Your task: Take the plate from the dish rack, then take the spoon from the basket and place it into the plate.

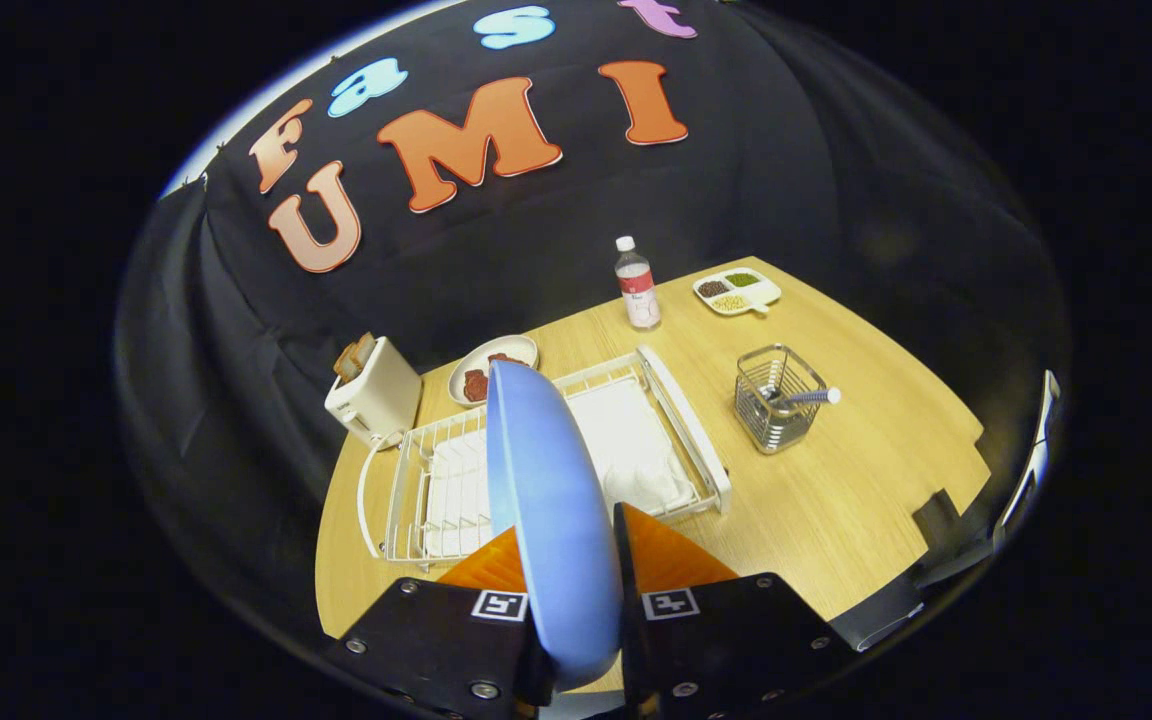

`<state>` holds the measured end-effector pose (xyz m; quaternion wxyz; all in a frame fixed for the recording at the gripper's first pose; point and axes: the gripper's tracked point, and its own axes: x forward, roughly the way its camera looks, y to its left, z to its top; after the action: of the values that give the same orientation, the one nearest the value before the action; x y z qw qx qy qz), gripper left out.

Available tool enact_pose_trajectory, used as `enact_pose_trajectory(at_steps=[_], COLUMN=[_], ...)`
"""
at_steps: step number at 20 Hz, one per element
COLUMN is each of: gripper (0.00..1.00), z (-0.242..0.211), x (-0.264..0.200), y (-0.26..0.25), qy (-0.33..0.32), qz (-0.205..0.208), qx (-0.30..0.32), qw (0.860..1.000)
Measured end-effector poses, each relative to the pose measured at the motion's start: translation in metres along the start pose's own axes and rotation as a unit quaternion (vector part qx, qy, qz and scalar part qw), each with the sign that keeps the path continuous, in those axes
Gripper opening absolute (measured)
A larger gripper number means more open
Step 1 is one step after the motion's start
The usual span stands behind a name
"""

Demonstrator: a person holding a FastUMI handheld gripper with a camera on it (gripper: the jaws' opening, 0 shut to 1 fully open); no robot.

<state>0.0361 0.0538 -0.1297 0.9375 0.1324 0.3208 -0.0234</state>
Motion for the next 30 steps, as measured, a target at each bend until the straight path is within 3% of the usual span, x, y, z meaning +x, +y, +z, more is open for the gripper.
enact_pose_trajectory(at_steps=[9,13,22,30], gripper=[0.27,0.27,0.27,0.29], z=[-0.099,-0.129,-0.148,-0.163], x=[0.005,0.026,0.049,0.062], y=[-0.006,-0.010,-0.016,-0.021], qy=[0.077,0.104,0.143,0.173], qz=[0.072,0.079,0.089,0.089], qx=[0.102,0.130,0.235,0.245], qw=[0.989,0.983,0.957,0.950])
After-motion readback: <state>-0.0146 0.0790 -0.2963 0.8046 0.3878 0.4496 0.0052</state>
